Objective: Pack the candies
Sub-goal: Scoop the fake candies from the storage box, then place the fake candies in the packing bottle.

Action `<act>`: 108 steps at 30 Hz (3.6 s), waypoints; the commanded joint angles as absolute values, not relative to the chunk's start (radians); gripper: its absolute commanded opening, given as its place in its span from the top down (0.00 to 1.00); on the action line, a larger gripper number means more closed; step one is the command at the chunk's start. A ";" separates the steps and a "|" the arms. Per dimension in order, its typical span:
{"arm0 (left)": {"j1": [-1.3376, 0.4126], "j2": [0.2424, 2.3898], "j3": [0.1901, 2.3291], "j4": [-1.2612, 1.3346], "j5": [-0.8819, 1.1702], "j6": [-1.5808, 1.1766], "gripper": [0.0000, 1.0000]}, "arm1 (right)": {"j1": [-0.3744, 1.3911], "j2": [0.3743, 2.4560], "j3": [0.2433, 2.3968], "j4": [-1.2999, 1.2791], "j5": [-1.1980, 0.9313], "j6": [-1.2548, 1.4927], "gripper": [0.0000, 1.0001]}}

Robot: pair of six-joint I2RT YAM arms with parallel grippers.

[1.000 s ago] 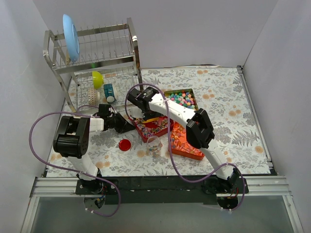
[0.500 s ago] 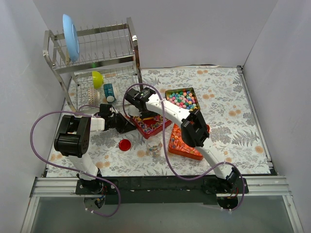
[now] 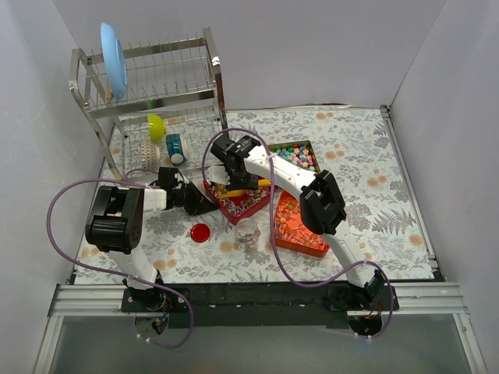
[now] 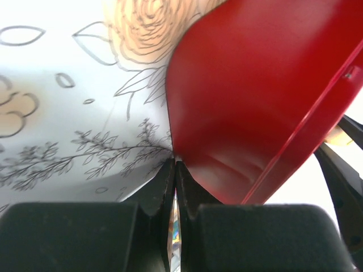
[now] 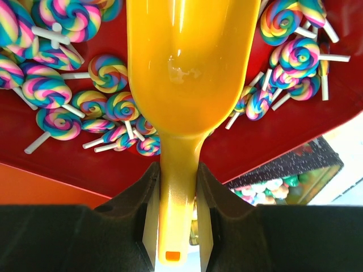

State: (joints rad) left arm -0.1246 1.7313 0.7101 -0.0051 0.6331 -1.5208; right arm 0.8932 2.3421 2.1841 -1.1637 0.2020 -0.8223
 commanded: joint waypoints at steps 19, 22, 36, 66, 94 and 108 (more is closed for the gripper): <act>-0.084 1.672 0.689 -0.101 0.554 -1.410 1.00 | 0.927 2.440 2.288 -1.092 0.218 -0.784 0.99; -0.084 1.681 0.698 -0.113 0.564 -1.393 1.00 | 0.920 2.436 2.261 -1.055 0.151 -0.739 0.99; -0.069 1.657 0.719 -0.114 0.659 -1.361 1.00 | 0.816 2.238 2.023 -0.899 -0.176 -0.801 0.99; 0.097 1.626 0.819 -0.336 0.899 -1.055 1.00 | 0.742 2.008 1.767 -0.693 -0.325 -0.810 0.99; 0.114 1.545 0.798 -0.292 1.011 -0.942 0.60 | 0.699 1.542 1.628 -1.081 -0.150 -1.287 0.99; 0.104 1.418 0.715 -0.233 0.974 -0.974 0.59 | 0.831 1.467 1.652 -1.290 0.047 -1.496 0.99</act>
